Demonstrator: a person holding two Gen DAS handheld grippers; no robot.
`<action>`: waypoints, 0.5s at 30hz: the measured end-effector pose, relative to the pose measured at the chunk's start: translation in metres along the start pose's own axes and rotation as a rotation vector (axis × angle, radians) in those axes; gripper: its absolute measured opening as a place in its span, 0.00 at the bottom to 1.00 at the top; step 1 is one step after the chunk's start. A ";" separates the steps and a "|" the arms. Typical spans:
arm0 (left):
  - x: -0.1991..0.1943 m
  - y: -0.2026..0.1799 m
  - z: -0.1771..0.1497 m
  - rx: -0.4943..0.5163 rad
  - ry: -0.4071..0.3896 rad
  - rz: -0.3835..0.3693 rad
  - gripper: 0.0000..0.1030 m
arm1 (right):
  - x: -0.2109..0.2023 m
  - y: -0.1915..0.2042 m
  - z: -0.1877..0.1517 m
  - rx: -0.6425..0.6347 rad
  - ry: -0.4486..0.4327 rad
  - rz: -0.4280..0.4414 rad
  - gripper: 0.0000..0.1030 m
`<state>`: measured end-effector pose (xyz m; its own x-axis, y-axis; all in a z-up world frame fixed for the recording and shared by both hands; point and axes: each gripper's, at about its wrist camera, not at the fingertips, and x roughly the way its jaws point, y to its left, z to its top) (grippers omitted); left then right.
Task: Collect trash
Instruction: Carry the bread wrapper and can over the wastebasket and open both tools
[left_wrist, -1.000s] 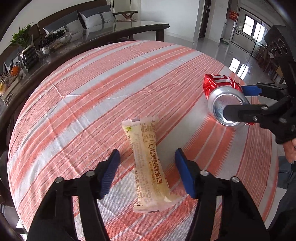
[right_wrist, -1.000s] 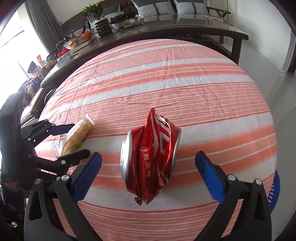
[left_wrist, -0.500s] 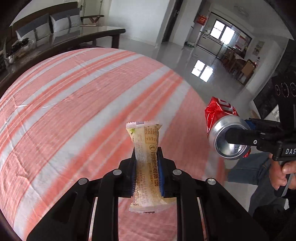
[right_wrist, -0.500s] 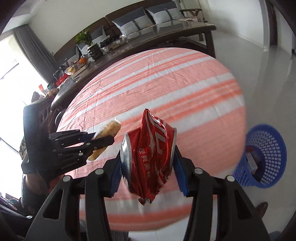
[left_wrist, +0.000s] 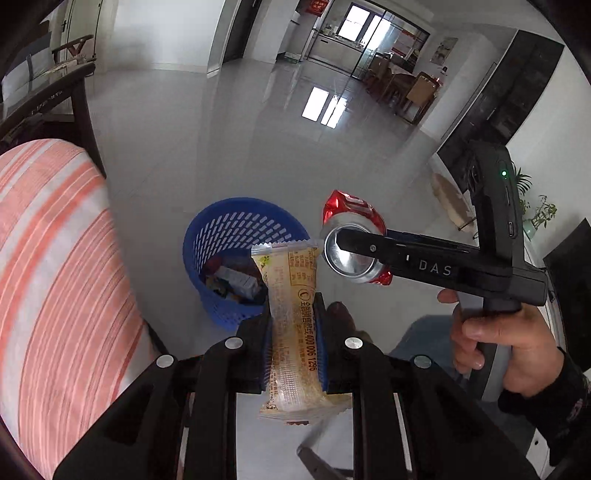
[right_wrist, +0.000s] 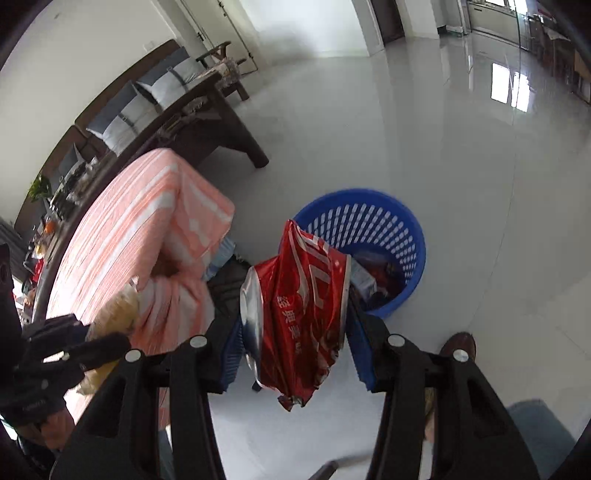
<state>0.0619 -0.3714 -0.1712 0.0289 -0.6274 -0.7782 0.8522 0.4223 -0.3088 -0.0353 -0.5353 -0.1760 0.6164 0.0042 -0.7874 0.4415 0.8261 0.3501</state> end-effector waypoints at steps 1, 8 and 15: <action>0.021 0.000 0.010 -0.012 0.014 0.016 0.18 | 0.010 -0.010 0.011 0.009 -0.012 -0.001 0.47; 0.144 0.017 0.039 -0.120 0.124 0.097 0.18 | 0.084 -0.076 0.050 0.102 0.029 0.013 0.47; 0.206 0.044 0.041 -0.140 0.176 0.172 0.20 | 0.148 -0.114 0.064 0.189 0.098 0.027 0.49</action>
<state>0.1272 -0.5088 -0.3221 0.0656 -0.4206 -0.9049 0.7618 0.6068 -0.2268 0.0476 -0.6652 -0.3000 0.5672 0.0873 -0.8190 0.5460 0.7046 0.4532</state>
